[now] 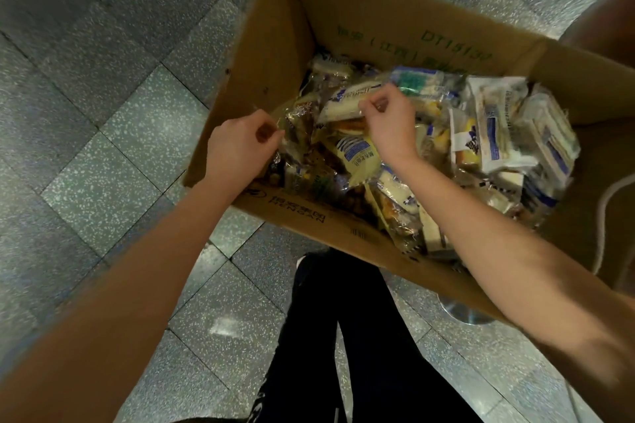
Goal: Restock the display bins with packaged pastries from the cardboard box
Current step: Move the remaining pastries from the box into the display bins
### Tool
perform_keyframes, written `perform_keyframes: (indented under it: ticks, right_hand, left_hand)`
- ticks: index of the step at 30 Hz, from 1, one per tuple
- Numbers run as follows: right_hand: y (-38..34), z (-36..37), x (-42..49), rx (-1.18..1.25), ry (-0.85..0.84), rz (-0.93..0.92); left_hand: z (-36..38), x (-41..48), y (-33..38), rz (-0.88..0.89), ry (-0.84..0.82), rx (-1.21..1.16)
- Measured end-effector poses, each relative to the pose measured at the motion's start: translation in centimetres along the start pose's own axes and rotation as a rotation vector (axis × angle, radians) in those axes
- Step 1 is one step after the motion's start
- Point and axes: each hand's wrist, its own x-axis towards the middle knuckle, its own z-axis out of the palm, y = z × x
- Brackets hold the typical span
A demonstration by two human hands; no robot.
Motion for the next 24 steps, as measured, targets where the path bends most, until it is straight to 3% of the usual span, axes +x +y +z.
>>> perform_keyframes:
  ticks: [6,13,24]
  right_hand:
    - [-3.1,-2.0,-3.7,-0.1,-0.029,-0.099]
    - [-10.5,-6.1,-11.3,-0.015,-0.039,-0.232]
    - [-23.3,-8.4,-21.6,0.112,-0.197,-0.516]
  left_hand:
    - [-2.9,-2.4,1.0,-0.124,-0.011,-0.195]
    - [-9.3,-7.3,2.4,-0.155,0.08,-0.559]
    - [-20.5,-18.6,2.5,-0.206,0.462,-0.661]
